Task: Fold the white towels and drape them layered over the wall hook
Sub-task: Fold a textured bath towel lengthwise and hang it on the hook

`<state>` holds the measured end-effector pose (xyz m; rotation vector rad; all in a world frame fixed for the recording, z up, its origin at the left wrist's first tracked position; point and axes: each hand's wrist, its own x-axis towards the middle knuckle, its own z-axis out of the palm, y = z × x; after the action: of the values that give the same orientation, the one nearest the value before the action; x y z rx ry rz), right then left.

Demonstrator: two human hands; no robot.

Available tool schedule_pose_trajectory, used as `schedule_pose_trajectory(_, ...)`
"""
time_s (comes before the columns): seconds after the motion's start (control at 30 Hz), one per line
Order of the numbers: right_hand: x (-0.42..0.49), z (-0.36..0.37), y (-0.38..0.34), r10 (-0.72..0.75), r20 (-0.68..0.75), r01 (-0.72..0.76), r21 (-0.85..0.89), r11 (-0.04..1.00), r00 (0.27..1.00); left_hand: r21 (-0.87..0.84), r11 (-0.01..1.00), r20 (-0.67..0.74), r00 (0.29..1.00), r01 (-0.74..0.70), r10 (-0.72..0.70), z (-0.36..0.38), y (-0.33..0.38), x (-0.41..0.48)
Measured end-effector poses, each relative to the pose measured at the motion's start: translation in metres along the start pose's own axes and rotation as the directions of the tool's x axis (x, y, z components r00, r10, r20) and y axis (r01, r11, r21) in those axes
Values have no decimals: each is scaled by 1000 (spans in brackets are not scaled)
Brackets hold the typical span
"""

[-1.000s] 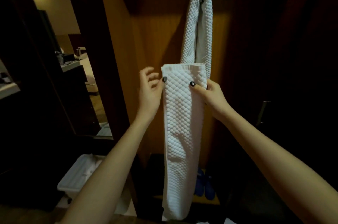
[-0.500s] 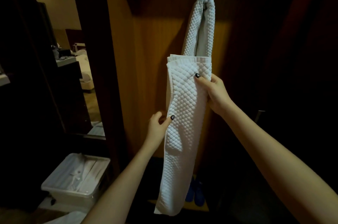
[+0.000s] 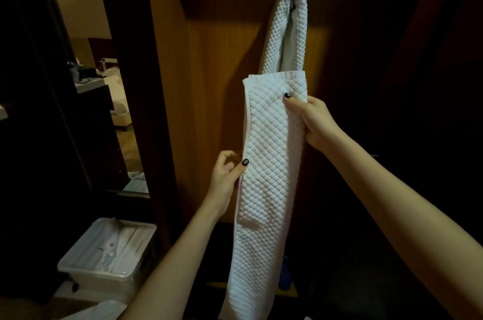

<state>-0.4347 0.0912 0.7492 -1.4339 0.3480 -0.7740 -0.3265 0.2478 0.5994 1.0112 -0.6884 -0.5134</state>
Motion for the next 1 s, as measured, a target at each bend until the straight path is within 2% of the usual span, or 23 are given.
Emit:
schedule_pose_trajectory(0.1, -2, -2, 8, 45, -51, -45, -15, 999, 998, 95, 990, 60, 993, 100, -106, -1, -4, -5)
schedule_pose_trajectory(0.3, -13, -4, 15, 70, -83, -73, -42, 996, 994, 365, 927, 115, 983, 91, -141, -5, -17, -12)
schedule_pose_trajectory(0.43, -21, -5, 2, 66, -3, -66, -63, 996, 998, 272, 950, 173, 963, 155, -207, -4, -14, -10)
schedule_pose_trajectory(0.5, -23, -6, -7, 35, 23, -34, -71, 997, 999, 249, 960, 230, 954, 132, -191, -1, -8, -9)
schedule_pose_trajectory(0.63, -21, -13, -21, -4, 23, 6, -84, 996, 1000, 277, 961, 253, 966, -13, -59, 10, 9, -12)
schedule_pose_trajectory(0.73, -18, -16, -22, -52, -10, 51, -109, 993, 999, 296, 942, 263, 962, -158, 79, 18, 17, -17)
schedule_pose_trajectory(0.8, -18, -18, -19, -108, -49, 100, -153, 983, 993, 306, 930, 256, 958, -204, 126, 21, 19, -21)
schedule_pose_trajectory(0.9, -17, -20, -17, -220, -129, 185, -236, 954, 967, 289, 950, 211, 976, -117, 56, 21, 26, -22)
schedule_pose_trajectory(1.0, -15, -17, -12, -274, -175, 220, -279, 935, 945, 257, 966, 279, 959, -25, -49, 16, 32, -17)
